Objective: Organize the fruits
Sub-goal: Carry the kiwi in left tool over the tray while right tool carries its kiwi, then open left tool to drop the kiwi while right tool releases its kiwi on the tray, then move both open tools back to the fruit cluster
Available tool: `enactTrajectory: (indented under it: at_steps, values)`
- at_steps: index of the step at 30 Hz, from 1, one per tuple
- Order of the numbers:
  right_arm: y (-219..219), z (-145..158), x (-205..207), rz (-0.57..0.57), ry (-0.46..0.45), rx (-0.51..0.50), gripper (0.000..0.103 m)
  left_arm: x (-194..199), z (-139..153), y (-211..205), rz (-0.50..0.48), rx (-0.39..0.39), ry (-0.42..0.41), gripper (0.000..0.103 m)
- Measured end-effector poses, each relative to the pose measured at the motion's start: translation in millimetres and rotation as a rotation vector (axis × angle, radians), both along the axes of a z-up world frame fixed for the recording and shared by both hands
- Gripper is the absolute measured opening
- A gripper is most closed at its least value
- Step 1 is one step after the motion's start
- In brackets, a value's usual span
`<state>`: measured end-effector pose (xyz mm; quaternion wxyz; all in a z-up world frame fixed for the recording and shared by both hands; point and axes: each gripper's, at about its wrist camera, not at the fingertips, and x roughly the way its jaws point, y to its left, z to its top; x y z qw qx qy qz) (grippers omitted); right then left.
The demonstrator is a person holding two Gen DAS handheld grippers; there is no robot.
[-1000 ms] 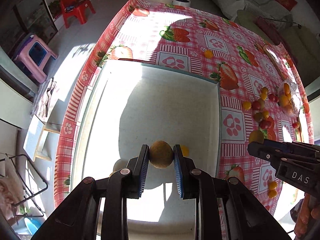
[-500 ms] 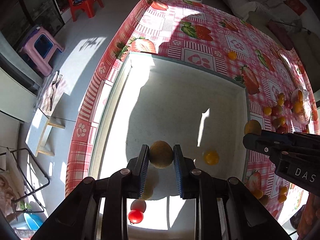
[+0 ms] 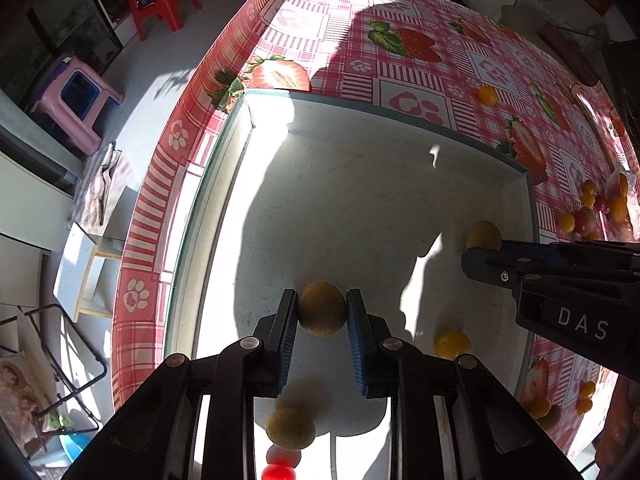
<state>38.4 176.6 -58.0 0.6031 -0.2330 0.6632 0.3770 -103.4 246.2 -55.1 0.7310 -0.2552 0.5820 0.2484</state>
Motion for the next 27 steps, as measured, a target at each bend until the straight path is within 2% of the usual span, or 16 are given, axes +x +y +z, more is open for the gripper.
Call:
enactTrajectory:
  at_steps: [7, 10, 11, 13, 14, 15, 16, 17, 22, 27]
  values:
    - [7, -6, -4, 0.033, -0.027, -0.017, 0.029, 3, -3, -3, -0.027, 0.018, 0.021, 0.026]
    - [7, -8, -5, 0.032, -0.002, -0.011, 0.04, 5, -3, -4, -0.032, 0.024, 0.032, 0.026]
    - [6, -6, -4, 0.027, 0.005, -0.003, 0.041, 5, -3, -4, -0.03, 0.024, 0.036, 0.026]
    - [4, 3, -3, 0.014, 0.014, 0.019, 0.053, 5, -3, -5, -0.02, 0.023, 0.046, 0.026]
    - [3, 7, -3, 0.008, 0.016, 0.036, 0.057, 4, -3, -5, -0.017, 0.023, 0.05, 0.034]
    - [0, 13, -1, 0.001, 0.011, 0.048, 0.069, 3, -1, -5, -0.015, 0.03, 0.05, 0.062]
    - [-2, 18, 0, -0.007, -0.003, 0.058, 0.08, 2, 2, -6, -0.011, 0.051, 0.038, 0.074]
    - [-6, 24, 0, -0.013, -0.006, 0.08, 0.08, -1, 8, -7, -0.012, 0.079, 0.016, 0.078]
    - [-26, 42, 10, -0.053, -0.02, 0.105, 0.08, 2, 17, -14, -0.045, 0.077, 0.016, 0.078]
    - [-70, 52, 24, -0.134, -0.03, 0.092, 0.08, 7, 28, -32, -0.074, 0.064, 0.002, 0.078]
